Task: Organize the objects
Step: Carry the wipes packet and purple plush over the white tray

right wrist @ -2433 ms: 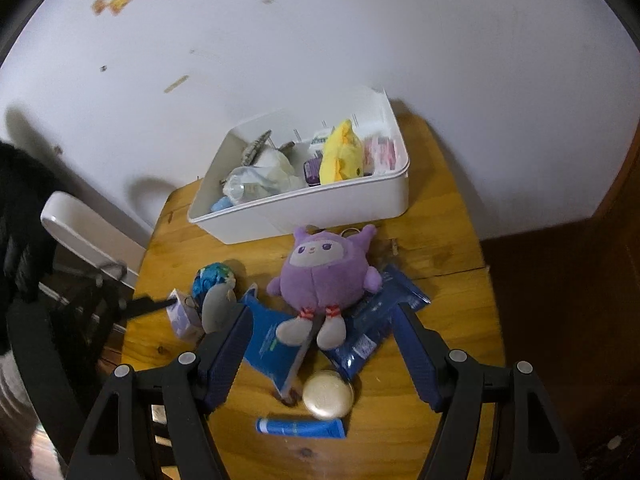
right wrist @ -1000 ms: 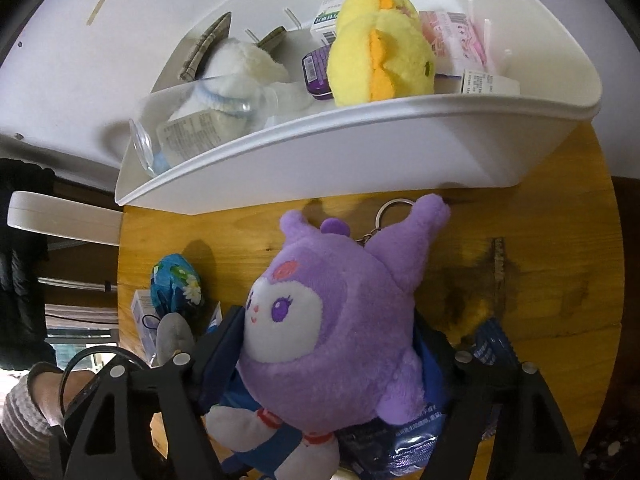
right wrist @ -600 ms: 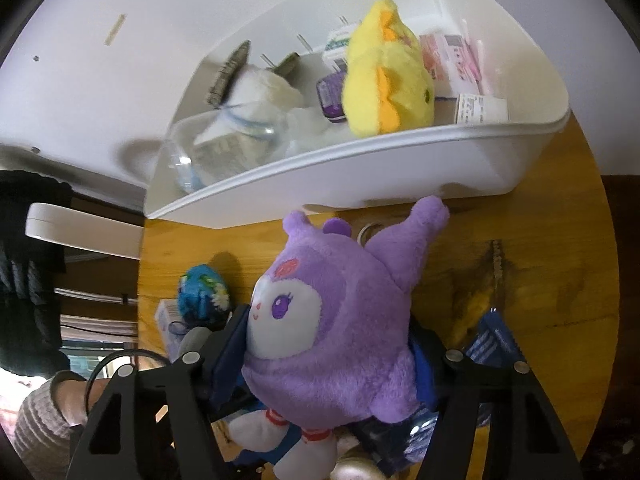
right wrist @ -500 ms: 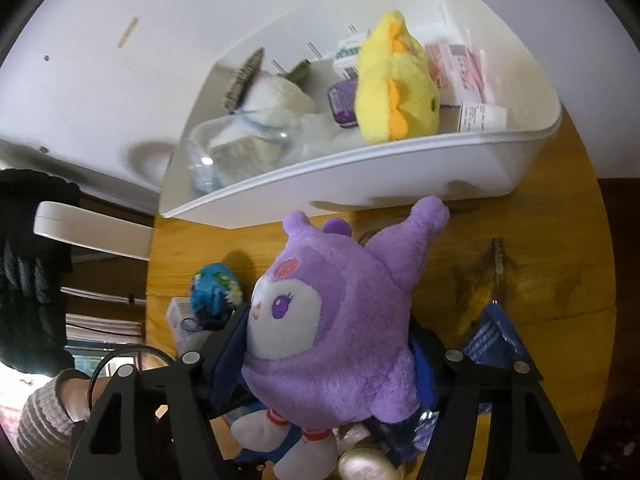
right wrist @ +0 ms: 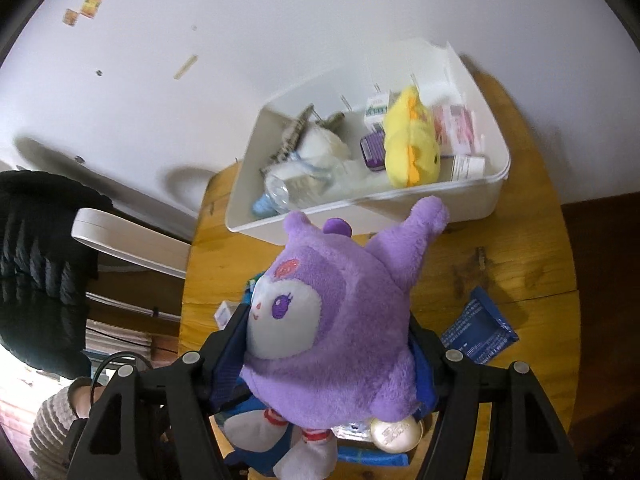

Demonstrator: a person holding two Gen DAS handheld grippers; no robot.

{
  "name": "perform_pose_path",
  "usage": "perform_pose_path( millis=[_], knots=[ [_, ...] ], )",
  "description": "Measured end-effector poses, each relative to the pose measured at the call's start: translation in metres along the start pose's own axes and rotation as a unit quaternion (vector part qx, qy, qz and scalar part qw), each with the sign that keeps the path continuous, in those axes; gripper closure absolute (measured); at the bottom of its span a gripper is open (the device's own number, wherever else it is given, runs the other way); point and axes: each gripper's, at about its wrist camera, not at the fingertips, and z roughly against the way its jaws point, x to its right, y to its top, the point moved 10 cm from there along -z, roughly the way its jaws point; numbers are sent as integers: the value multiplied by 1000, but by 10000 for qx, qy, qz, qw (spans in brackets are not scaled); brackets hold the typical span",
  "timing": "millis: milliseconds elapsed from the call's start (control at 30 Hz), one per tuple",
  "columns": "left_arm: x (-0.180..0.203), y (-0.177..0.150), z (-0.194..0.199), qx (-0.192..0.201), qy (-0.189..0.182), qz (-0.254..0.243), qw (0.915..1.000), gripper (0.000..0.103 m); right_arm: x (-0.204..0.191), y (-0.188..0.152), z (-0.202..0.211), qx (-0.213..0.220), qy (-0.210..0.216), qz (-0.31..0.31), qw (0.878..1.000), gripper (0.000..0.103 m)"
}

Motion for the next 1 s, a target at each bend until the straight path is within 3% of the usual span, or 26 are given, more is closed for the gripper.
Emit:
perform_pose_path(
  millis=[200,633,867,1000],
  knots=[
    [5,6,35,163,198,188,9995,50,-12,1,34,289,25,108,9995,33],
    [-38,11,104,712,504,1041,9907,50,-49,2,112,1245,-140,486,9909,33],
    [-88,10,123,859,606,1883,9765,50,-52,11,140,1605,-159,418,9860,33],
    [-126,9,128,929,623,2538,9608,50,-47,16,147,1694,-131,283,9850,33]
  ],
)
